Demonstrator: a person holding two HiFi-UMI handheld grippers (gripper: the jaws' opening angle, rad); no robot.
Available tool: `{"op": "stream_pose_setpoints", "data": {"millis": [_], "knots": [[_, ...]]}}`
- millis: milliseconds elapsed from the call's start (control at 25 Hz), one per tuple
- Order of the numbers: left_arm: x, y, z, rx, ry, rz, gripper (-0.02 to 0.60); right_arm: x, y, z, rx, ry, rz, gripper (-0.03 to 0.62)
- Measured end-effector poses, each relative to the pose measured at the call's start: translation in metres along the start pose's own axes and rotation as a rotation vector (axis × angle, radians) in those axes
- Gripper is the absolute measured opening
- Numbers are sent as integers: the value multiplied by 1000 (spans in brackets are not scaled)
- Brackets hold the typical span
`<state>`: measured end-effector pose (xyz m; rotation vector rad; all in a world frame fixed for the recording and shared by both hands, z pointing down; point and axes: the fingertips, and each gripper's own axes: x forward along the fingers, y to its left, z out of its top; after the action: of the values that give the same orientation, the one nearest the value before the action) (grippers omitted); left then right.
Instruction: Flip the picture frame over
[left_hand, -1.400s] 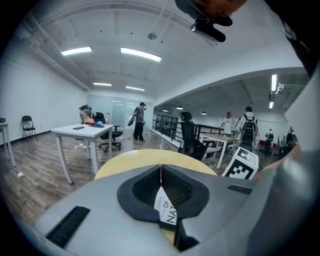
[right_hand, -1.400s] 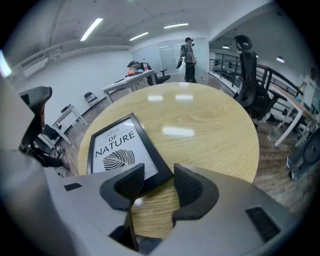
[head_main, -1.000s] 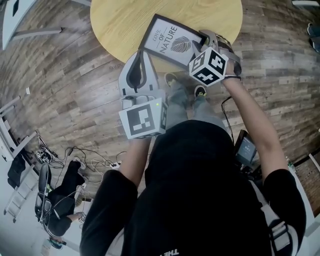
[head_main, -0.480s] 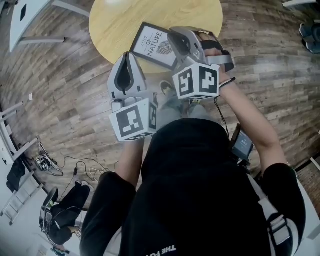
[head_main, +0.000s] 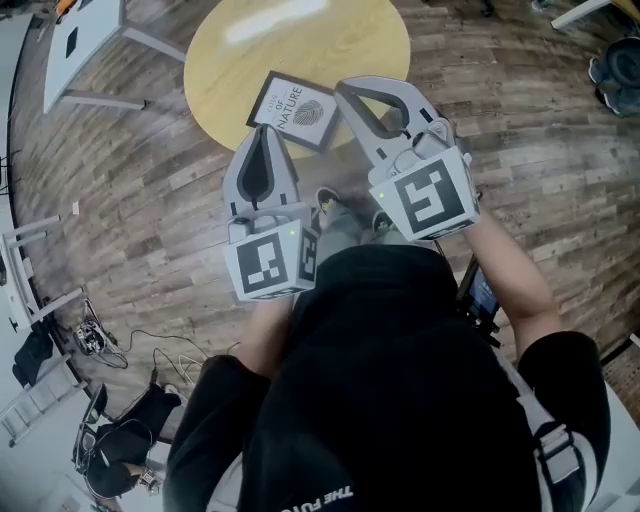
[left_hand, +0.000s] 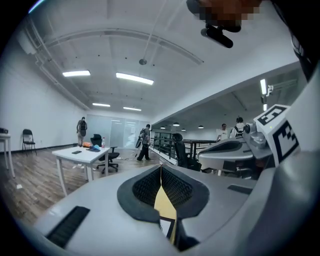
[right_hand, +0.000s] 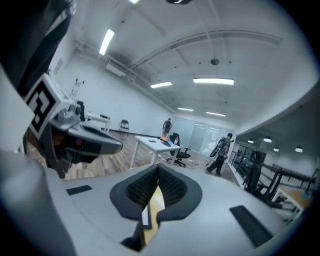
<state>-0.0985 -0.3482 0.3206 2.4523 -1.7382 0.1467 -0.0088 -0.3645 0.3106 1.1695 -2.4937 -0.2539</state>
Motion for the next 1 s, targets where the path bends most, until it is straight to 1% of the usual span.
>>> {"op": "stream_pose_setpoints", "data": {"millis": [120, 200, 320, 440, 560, 680, 840, 1000], "knots": [[-14, -19, 12, 38, 0, 20, 23, -31, -11, 7, 192, -77, 31, 20], [-24, -34, 19, 60, -26, 2, 23, -53, -23, 7, 243, -96, 25, 20], [-37, -50, 29, 75, -35, 20, 23, -80, -39, 7, 260, -112, 1, 20], [-47, -59, 37, 56, -33, 53, 23, -97, -42, 6, 288, -133, -5, 20], [-54, -70, 37, 48, -45, 47, 23, -112, -43, 4, 290, -146, -12, 20], [-62, -82, 31, 41, -36, 41, 23, -130, -41, -1, 292, -142, -20, 20], [-62, -94, 34, 57, -37, 24, 23, -144, -54, -2, 295, -144, -43, 20], [-63, -100, 36, 66, -45, 23, 24, -151, -60, -4, 288, -148, -53, 20]]}}
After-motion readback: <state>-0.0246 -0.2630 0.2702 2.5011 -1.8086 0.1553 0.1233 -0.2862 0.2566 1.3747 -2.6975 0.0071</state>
